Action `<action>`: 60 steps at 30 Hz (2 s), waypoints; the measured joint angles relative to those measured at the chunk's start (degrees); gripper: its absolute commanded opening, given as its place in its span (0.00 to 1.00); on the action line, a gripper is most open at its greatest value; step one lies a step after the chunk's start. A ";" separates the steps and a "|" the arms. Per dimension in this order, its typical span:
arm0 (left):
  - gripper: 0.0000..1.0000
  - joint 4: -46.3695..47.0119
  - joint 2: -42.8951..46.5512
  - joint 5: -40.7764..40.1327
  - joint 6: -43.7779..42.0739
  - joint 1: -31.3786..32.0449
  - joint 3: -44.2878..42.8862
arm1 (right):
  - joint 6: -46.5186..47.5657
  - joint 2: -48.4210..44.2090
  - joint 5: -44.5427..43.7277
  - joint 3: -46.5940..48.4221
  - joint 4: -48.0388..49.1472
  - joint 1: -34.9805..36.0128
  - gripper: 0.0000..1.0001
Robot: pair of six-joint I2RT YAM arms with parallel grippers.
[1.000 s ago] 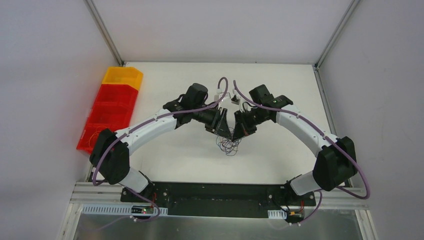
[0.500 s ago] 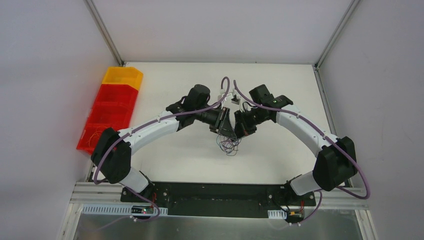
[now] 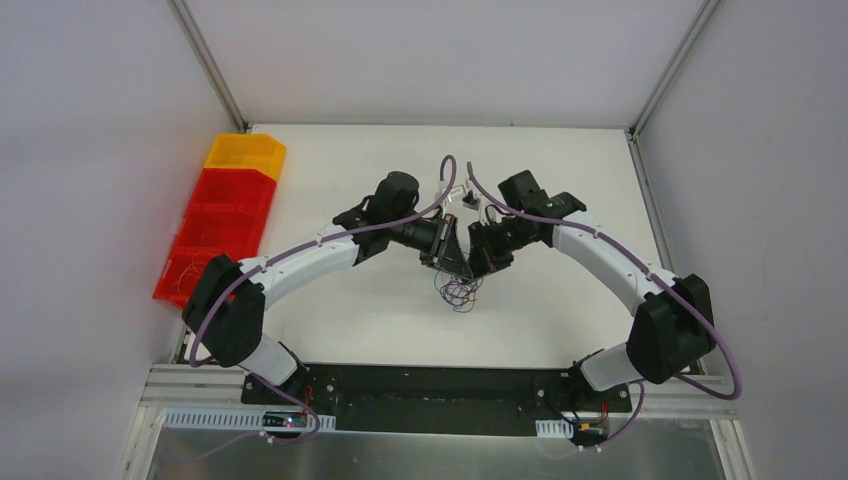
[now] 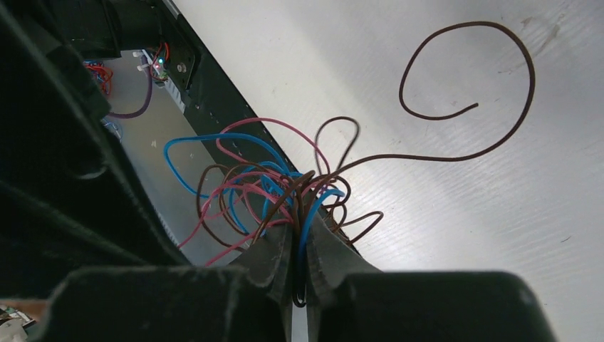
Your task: Untangle the cables
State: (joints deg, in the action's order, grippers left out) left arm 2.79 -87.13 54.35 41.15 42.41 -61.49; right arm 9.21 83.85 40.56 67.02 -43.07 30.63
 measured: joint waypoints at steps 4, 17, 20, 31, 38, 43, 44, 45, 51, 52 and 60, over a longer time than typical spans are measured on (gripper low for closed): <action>0.00 1.73 0.39 1.22 3.37 -0.02 -1.01 | -0.07 0.11 -0.72 -0.50 1.16 -0.09 0.10; 0.00 6.78 7.50 6.75 9.16 -5.77 -11.17 | 0.96 7.15 -4.98 -4.42 6.14 -7.21 0.00; 0.00 5.99 7.65 6.95 9.18 -10.08 -13.14 | 2.45 7.30 -5.66 -5.53 6.27 -10.54 0.00; 0.00 -1.03 14.34 7.78 6.99 -26.03 -18.95 | 8.70 12.44 -7.76 -6.08 1.57 -21.11 0.00; 0.00 -4.55 17.73 7.82 2.43 -26.03 -18.05 | 9.20 5.88 0.22 -5.16 -1.44 -20.33 0.28; 0.00 -7.74 16.20 6.86 0.61 -26.40 -16.98 | 10.62 -0.52 1.99 -0.46 -4.61 -17.68 0.64; 0.00 -7.98 15.82 6.75 0.59 -26.40 -16.98 | 11.10 -1.11 1.95 0.31 -5.16 -17.22 0.67; 0.00 -8.00 15.47 6.71 0.63 -26.40 -16.98 | 11.39 -1.44 1.84 0.74 -5.49 -16.96 0.71; 0.00 -5.60 15.23 6.88 3.10 -26.40 -17.00 | 10.62 -1.75 -3.15 2.19 -3.39 -11.76 0.94; 0.00 -5.18 15.23 6.95 3.39 -26.40 -17.03 | 10.27 -1.77 -4.00 2.19 -2.16 -10.38 0.94; 0.00 -2.84 14.62 6.97 5.62 -26.40 -19.58 | 9.77 0.66 -9.73 0.04 13.38 -3.43 0.88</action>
State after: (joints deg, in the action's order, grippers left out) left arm -0.05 -72.51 61.32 46.76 16.01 -81.08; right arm 18.98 84.51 30.83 67.07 -29.69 27.20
